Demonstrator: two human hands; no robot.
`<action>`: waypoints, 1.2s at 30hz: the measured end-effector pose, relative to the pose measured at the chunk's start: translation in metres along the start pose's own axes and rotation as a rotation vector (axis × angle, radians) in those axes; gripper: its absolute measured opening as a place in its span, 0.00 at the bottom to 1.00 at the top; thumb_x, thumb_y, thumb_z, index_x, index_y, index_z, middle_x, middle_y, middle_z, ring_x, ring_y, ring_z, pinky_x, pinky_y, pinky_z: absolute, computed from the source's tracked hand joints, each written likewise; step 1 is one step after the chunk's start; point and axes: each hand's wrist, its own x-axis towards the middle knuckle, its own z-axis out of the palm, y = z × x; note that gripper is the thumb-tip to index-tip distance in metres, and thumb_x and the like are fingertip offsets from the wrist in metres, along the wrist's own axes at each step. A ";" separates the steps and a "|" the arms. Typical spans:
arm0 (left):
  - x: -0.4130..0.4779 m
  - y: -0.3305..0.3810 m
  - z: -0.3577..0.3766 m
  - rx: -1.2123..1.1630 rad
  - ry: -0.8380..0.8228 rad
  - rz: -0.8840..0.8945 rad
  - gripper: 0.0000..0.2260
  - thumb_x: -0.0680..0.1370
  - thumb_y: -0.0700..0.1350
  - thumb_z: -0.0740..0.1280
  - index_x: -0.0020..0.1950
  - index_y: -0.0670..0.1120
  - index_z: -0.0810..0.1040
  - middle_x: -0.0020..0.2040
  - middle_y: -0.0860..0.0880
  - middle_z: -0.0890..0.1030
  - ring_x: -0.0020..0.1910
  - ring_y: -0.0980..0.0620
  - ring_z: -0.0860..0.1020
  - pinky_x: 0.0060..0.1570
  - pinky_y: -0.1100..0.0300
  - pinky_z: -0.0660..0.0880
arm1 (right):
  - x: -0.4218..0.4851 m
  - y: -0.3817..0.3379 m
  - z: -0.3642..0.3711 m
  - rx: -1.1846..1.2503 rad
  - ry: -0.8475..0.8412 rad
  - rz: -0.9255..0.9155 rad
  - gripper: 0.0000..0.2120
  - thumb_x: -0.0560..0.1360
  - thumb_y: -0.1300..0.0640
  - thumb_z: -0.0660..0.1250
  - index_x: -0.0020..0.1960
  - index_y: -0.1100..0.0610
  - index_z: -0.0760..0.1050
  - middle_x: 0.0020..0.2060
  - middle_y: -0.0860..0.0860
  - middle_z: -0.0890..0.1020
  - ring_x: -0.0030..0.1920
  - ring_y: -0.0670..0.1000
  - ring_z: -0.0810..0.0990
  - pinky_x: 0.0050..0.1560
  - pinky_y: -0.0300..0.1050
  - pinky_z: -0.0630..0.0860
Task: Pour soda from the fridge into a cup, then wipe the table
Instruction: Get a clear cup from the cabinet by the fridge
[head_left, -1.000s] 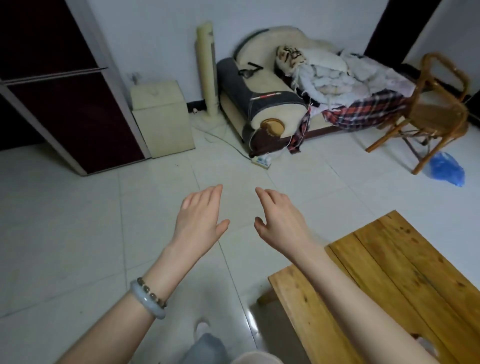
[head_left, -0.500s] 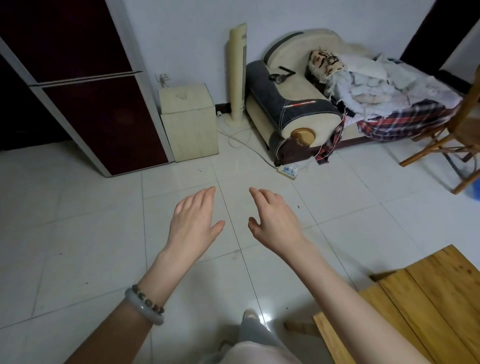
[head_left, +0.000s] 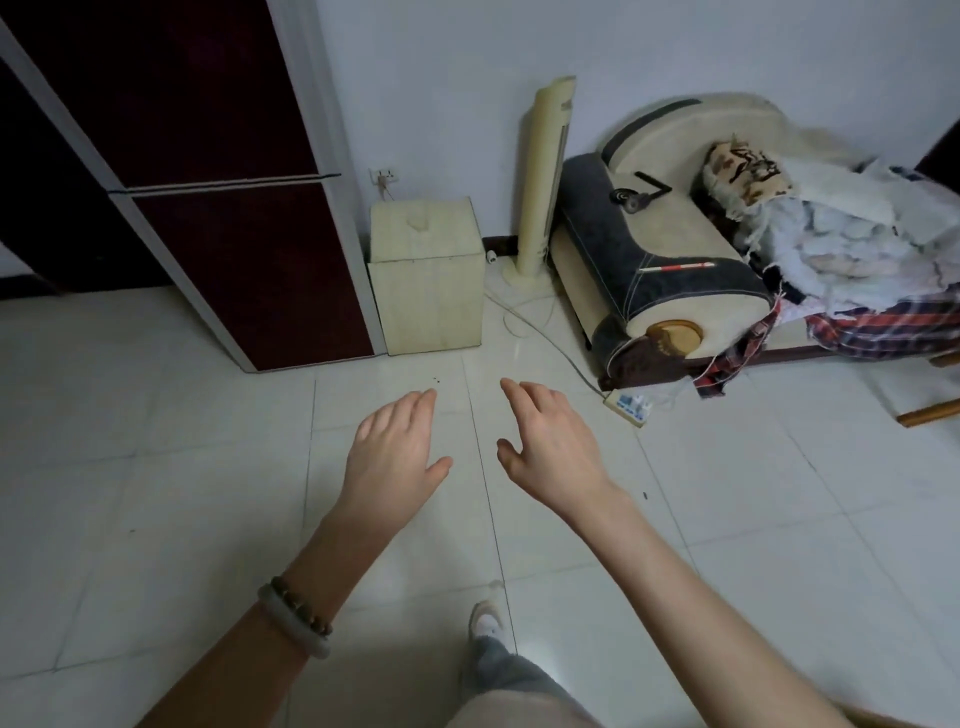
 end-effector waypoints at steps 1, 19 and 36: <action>0.017 -0.002 -0.001 0.010 0.002 -0.017 0.32 0.77 0.55 0.63 0.76 0.47 0.53 0.74 0.49 0.62 0.72 0.49 0.61 0.70 0.56 0.55 | 0.019 0.003 -0.002 -0.004 -0.005 -0.018 0.31 0.74 0.54 0.63 0.74 0.57 0.57 0.66 0.54 0.70 0.64 0.57 0.68 0.59 0.49 0.70; 0.273 -0.106 0.004 -0.120 0.010 -0.159 0.33 0.76 0.54 0.66 0.76 0.45 0.57 0.74 0.47 0.64 0.71 0.48 0.64 0.69 0.55 0.63 | 0.320 0.014 0.015 -0.016 -0.071 -0.143 0.30 0.75 0.54 0.63 0.74 0.57 0.57 0.66 0.54 0.69 0.65 0.56 0.67 0.60 0.49 0.70; 0.556 -0.241 0.007 -0.117 -0.007 -0.047 0.34 0.75 0.54 0.67 0.75 0.45 0.57 0.72 0.48 0.66 0.70 0.48 0.65 0.67 0.54 0.62 | 0.606 0.018 0.030 0.036 -0.056 -0.033 0.31 0.75 0.54 0.64 0.74 0.57 0.57 0.67 0.54 0.69 0.65 0.56 0.68 0.61 0.50 0.71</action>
